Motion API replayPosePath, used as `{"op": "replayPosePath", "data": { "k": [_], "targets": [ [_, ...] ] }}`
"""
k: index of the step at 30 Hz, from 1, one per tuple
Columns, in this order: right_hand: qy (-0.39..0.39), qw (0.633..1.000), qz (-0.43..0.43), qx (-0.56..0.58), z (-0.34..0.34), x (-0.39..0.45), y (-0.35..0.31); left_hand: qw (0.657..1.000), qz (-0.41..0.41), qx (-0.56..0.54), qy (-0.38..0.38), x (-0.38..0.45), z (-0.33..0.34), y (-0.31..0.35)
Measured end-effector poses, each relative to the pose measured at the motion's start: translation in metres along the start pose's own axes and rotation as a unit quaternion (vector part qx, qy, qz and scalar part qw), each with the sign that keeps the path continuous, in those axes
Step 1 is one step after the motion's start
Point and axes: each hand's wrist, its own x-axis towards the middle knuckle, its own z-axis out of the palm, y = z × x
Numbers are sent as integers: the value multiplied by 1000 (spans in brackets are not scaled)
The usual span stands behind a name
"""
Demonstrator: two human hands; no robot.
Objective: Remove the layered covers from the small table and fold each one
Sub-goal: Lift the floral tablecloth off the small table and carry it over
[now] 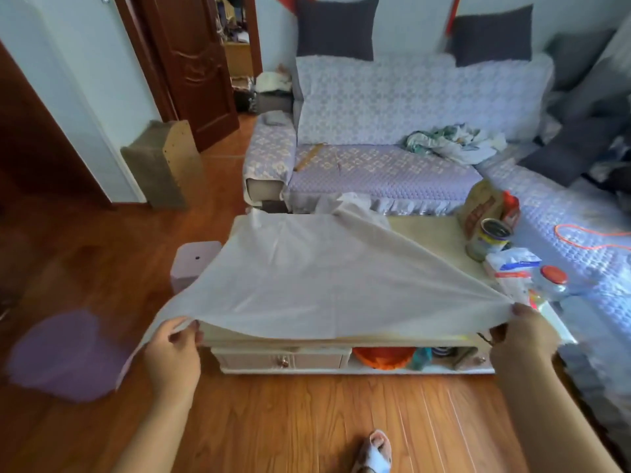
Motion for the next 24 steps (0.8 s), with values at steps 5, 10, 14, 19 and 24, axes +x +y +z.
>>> {"op": "replayPosePath", "data": {
  "k": [5, 10, 14, 19, 24],
  "targets": [
    [-7, 990, -141, 20, -10, -25, -11, 998, -11, -41, 46, -45, -17, 2],
    [-101, 988, -112, 21, -5, -25, -53, 987, -52, -142, 56, -71, -14, 13],
    [-199, 975, -94, -13, 31, -30, -88, 981, -119, -141, 54, -104, 3, 8],
    [-314, 934, -165, -49, 68, -28, -109, 971, -149, -170, 83, -140, 29, -1],
    [-5, 984, -17, -180, -50, 103, -42, 994, -60, -82, 25, -162, 50, 33]
  ]
}}
